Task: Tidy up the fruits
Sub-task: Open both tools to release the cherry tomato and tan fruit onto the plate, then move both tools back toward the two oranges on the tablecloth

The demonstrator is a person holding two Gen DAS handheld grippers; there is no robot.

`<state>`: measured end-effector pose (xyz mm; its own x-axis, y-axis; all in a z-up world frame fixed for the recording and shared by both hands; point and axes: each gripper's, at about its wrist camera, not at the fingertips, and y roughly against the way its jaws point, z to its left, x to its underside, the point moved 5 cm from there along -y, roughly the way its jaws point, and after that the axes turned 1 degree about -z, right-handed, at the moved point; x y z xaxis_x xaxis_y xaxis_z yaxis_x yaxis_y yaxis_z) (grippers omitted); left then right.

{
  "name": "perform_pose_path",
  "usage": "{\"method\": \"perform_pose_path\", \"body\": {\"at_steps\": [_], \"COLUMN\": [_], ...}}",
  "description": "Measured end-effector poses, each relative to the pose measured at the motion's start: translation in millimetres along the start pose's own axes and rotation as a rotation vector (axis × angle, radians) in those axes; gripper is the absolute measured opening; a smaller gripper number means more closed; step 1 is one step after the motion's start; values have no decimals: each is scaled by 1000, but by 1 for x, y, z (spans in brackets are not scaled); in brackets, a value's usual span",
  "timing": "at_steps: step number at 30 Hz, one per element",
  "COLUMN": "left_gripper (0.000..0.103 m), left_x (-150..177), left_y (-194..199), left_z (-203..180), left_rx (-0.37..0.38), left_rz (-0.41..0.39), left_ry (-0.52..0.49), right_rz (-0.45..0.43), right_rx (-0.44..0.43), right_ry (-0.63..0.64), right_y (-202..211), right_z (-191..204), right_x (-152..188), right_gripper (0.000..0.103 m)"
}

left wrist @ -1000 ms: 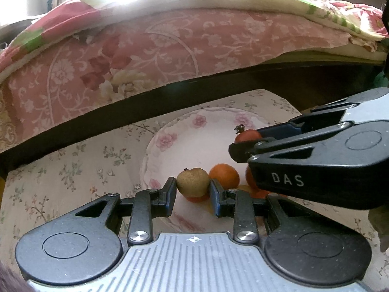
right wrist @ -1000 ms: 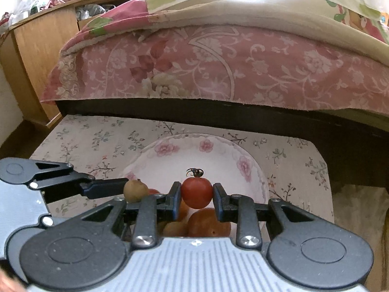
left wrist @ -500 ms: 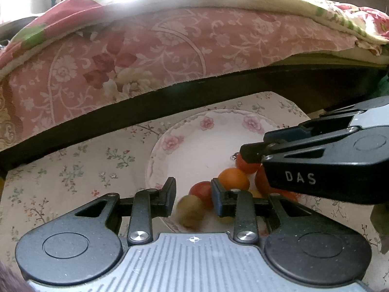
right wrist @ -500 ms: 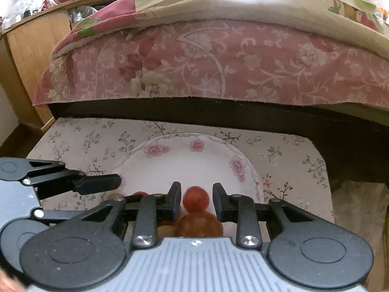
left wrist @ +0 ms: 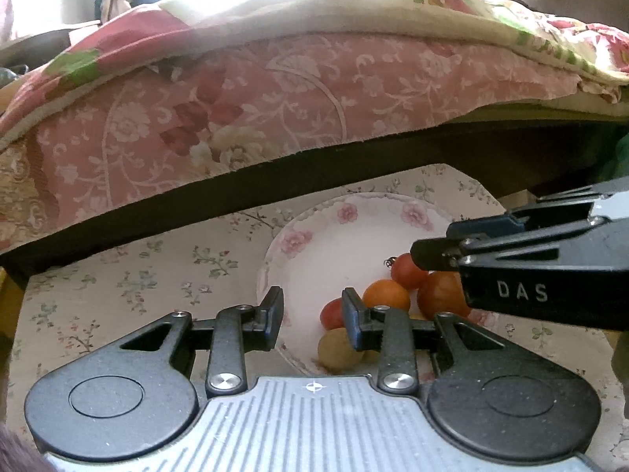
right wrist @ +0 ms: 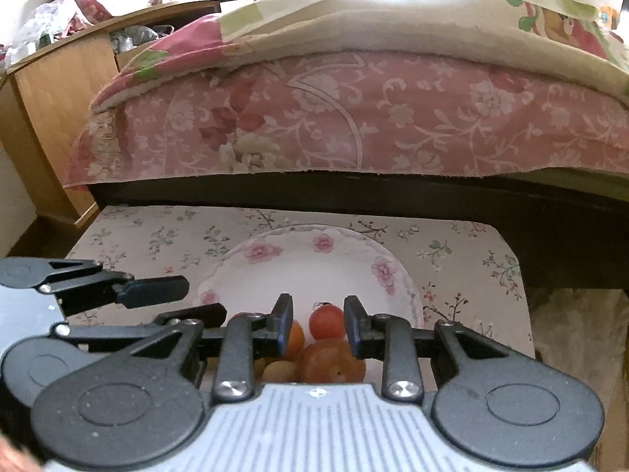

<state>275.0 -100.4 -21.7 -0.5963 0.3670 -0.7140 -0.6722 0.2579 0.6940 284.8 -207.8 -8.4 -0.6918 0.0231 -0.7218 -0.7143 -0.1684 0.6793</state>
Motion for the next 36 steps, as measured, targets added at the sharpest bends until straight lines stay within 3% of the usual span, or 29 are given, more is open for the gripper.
{"method": "perform_pose_path", "body": {"at_steps": [8, 19, 36], "left_gripper": [42, 43, 45], "left_x": [8, 31, 58], "left_y": [21, 50, 52], "left_z": [2, 10, 32], "left_rx": [-8, -14, -9], "left_rz": [1, 30, 76], "left_ry": [1, -1, 36], "right_rz": [7, 88, 167], "right_rx": [-13, -76, -147], "right_ry": [11, 41, 113], "right_y": [24, 48, 14], "right_z": [10, 40, 81], "right_x": [14, 61, 84], "right_gripper": [29, 30, 31]}}
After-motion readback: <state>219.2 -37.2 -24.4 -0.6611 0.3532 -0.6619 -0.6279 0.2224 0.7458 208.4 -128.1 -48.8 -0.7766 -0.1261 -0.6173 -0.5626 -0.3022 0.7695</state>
